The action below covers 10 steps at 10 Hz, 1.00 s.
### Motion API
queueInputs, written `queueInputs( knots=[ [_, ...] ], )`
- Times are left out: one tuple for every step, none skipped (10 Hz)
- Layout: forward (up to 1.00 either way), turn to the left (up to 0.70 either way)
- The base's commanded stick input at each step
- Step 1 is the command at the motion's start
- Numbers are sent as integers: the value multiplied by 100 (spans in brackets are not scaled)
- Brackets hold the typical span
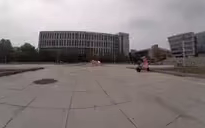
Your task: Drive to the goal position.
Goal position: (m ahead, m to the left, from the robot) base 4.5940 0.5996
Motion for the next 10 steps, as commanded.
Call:
queueInputs(
  knots=[
    [100, 0],
    [100, 0],
    [100, 0],
    [100, 9],
    [100, 21],
    [100, 40],
    [100, 40],
    [100, 32],
    [100, 16],
    [100, 0]
  ],
)
